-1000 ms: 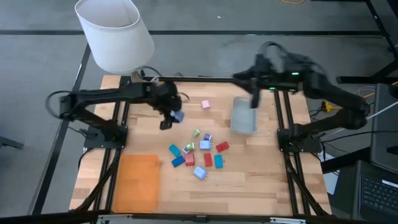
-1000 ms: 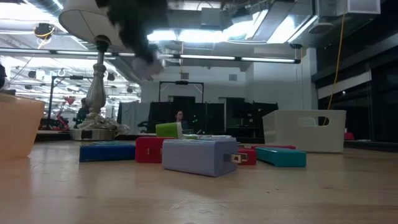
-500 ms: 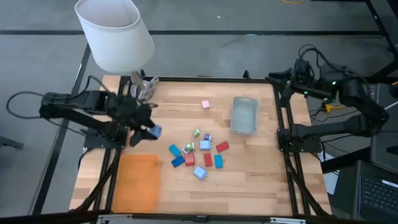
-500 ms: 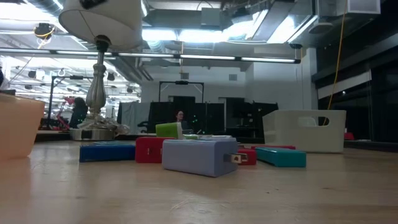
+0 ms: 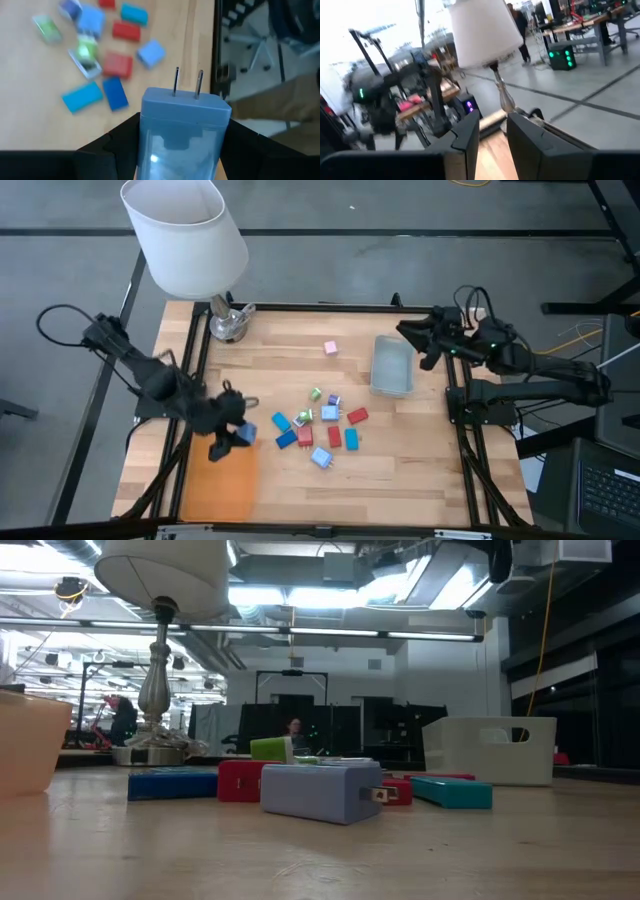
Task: Pick & Place Office items
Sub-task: Put the top left light blue charger adapter into the orange bin
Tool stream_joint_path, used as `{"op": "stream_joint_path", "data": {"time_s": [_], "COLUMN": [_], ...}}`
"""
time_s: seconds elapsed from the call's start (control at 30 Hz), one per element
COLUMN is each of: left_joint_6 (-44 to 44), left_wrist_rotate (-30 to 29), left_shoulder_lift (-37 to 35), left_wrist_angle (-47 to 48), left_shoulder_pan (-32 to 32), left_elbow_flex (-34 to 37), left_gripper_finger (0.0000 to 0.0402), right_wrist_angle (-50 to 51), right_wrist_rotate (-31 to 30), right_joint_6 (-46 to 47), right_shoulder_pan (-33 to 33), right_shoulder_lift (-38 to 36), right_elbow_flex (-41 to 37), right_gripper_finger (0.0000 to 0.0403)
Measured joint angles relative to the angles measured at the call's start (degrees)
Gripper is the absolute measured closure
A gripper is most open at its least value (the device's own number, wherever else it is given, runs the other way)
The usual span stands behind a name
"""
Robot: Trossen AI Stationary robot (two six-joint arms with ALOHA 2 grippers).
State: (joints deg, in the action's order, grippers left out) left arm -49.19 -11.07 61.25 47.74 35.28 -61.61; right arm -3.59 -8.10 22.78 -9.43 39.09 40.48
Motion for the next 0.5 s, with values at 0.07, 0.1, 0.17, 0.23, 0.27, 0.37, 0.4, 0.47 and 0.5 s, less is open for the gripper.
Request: {"op": "stream_joint_path", "data": {"time_s": [0.07, 0.1, 0.17, 0.23, 0.27, 0.37, 0.4, 0.47, 0.5], "left_joint_6": [-3.05, -4.82, -8.28, -12.20, -14.12, -20.34, -22.24, -25.09, -26.06], "left_wrist_rotate": [-0.12, -0.46, -0.97, -1.21, -1.25, -1.26, -1.32, -1.38, -1.33], "left_shoulder_lift": [0.95, 1.35, 1.99, 2.41, 2.57, 2.80, 2.80, 2.80, 2.80], "left_wrist_angle": [-1.55, -1.81, -3.38, -4.74, -5.62, -9.98, -11.19, -13.69, -14.20], "left_shoulder_pan": [2.58, 3.89, 6.63, 9.42, 10.77, 14.33, 15.27, 16.65, 17.01], "left_elbow_flex": [2.29, 3.29, 5.64, 8.30, 9.75, 14.71, 16.24, 18.64, 19.40], "left_gripper_finger": [0.0190, 0.0190, 0.0190, 0.0190, 0.0190, 0.0190, 0.0190, 0.0190, 0.0190], "right_wrist_angle": [-1.93, -1.96, -1.56, -1.87, -1.97, -1.54, -1.55, -1.58, -1.56], "right_wrist_rotate": [0.00, 0.01, 0.22, 0.65, 1.15, 1.55, 1.55, 1.51, 1.51], "right_joint_6": [0.77, 0.79, 0.56, -0.29, -0.73, -2.36, -2.82, -3.83, -4.19], "right_shoulder_pan": [0.00, 0.00, 0.00, 0.00, 0.00, 0.00, 0.00, 0.00, 0.00], "right_shoulder_lift": [-0.07, -0.07, -0.07, -0.24, -0.28, -0.26, -0.26, -0.28, -0.26], "right_elbow_flex": [-0.53, -0.45, 0.15, 1.24, 1.87, 3.69, 4.33, 5.47, 5.93], "right_gripper_finger": [0.0302, 0.0302, 0.0302, 0.0302, 0.0302, 0.0302, 0.0302, 0.0302, 0.0302]}}
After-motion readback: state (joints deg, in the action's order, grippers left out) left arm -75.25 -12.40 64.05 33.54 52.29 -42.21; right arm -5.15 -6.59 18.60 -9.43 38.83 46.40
